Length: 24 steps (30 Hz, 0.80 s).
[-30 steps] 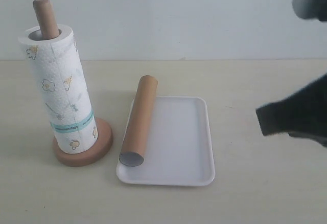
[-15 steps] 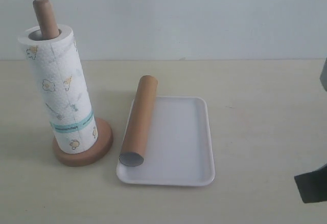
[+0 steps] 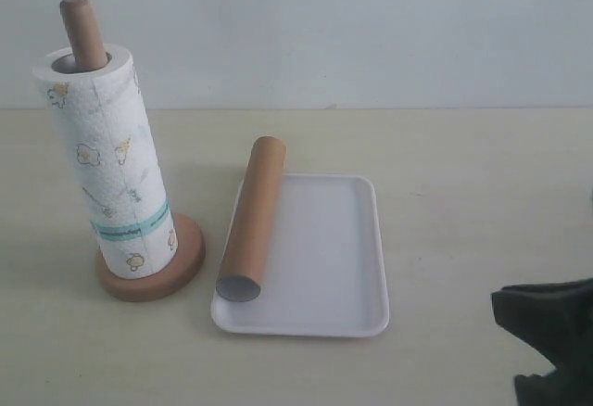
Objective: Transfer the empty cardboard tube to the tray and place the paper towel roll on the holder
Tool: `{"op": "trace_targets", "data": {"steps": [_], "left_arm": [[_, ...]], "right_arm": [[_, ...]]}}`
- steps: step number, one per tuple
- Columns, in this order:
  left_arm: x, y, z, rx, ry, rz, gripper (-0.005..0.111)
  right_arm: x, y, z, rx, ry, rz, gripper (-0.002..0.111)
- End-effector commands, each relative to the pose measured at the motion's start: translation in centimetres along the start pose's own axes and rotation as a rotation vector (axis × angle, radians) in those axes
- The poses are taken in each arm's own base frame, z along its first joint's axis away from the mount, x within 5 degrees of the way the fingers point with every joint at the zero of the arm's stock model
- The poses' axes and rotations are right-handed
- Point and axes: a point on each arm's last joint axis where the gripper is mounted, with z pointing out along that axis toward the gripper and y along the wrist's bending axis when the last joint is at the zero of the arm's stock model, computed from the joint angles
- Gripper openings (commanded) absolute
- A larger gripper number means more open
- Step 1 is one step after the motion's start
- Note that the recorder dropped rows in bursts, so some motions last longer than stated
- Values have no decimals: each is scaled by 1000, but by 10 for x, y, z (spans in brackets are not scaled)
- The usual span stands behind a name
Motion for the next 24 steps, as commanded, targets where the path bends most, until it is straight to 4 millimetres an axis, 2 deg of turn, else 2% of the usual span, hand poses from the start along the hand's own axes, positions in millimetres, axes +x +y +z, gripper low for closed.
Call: {"op": "trace_targets", "data": {"steps": [1,10,12,16,21,24], "left_arm": [[1,0,0,-2,1,-2,4],[1,0,0,-2,1,-2,4],[1,0,0,-2,1,-2,4],[1,0,0,-2,1,-2,4],[1,0,0,-2,1,-2,4],[1,0,0,-2,1,-2,4]], "right_arm": [[24,-20,-8,18,-142,106,4],[67,-51,-23,220,-500,270,4],[67,-55,-30,276,-572,287,4],[73,-60,-39,395,-626,331,4],[87,-69,-38,519,-484,360,4],[88,-69,-38,522,-480,358,4]]}}
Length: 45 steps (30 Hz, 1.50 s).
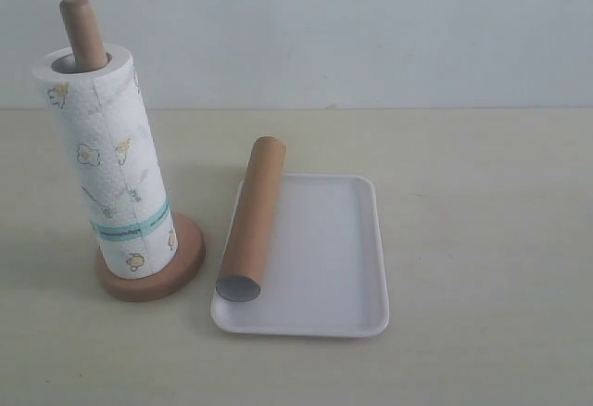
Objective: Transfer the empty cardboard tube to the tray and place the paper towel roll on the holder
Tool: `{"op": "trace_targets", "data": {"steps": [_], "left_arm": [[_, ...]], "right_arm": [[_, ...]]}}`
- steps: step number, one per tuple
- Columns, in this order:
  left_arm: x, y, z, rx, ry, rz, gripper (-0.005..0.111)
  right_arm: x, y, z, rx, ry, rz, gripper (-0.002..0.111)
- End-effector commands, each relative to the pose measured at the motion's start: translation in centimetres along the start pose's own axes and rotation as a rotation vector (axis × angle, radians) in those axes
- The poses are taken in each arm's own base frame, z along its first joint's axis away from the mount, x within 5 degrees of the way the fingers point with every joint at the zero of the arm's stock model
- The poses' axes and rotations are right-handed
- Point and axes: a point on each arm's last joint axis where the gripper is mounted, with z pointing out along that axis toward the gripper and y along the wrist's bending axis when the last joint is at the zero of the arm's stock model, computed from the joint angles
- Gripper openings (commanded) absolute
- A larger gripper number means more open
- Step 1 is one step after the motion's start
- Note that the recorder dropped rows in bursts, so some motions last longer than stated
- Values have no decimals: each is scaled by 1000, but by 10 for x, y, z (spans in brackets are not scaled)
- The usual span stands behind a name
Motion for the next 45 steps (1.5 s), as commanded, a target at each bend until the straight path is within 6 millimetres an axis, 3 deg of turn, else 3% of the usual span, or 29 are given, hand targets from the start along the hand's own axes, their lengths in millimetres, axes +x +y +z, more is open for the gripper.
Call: {"op": "trace_targets", "data": {"steps": [1,11,14,21,30,45], "left_arm": [[1,0,0,-2,1,-2,4],[1,0,0,-2,1,-2,4],[1,0,0,-2,1,-2,4],[1,0,0,-2,1,-2,4],[1,0,0,-2,1,-2,4],[1,0,0,-2,1,-2,4]], "right_arm": [[2,-1,0,9,7,-1,4],[-6,15,-2,-171,-63,174,4],[-5,17,-2,-200,-55,129,4],[11,14,-2,-165,90,-233,4],[11,13,-2,-159,83,-297,4],[9,7,-1,-50,67,-248,4]]}}
